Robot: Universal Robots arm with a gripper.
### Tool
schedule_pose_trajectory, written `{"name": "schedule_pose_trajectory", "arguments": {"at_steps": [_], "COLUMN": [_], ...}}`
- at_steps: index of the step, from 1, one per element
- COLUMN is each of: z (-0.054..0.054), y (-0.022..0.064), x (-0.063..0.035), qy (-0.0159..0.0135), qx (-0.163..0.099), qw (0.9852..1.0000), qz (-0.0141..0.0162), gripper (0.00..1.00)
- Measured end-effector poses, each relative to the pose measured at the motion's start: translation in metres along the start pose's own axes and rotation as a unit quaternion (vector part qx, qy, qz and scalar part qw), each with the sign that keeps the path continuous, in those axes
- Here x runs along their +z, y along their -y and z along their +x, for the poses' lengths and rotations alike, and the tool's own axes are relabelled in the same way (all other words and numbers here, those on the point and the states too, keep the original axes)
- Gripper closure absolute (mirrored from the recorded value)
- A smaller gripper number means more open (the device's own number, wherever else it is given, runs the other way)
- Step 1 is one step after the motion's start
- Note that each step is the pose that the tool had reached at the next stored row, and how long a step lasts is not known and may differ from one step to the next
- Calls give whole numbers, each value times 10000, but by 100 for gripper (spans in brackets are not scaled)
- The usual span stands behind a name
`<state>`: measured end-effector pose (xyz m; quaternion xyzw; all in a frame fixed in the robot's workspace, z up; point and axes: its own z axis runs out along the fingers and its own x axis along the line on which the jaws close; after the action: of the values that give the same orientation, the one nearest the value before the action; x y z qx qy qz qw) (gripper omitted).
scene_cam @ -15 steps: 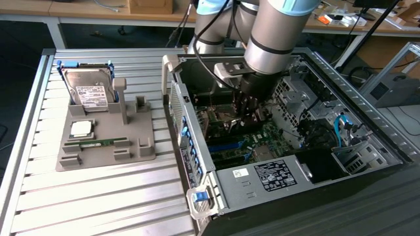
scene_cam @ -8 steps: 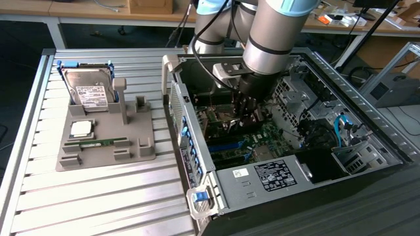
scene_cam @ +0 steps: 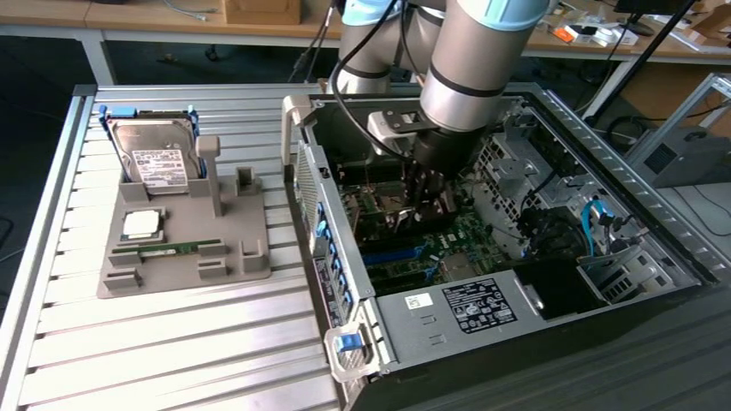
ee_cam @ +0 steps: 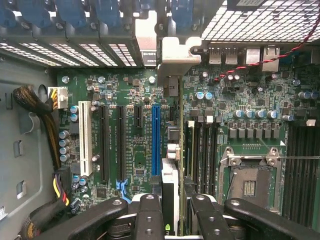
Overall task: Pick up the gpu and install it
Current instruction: 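Insert the gpu into the slot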
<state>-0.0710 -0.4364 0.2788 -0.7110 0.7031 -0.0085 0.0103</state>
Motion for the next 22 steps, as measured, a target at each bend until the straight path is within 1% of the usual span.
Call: {"name": "schedule_pose_trajectory", "arguments": {"at_steps": [22], "z": [0], "y": [-18], "x": [45], "qy": [0], "qx": [0], "qw": [10000], "qz": [0], "gripper": [73]}}
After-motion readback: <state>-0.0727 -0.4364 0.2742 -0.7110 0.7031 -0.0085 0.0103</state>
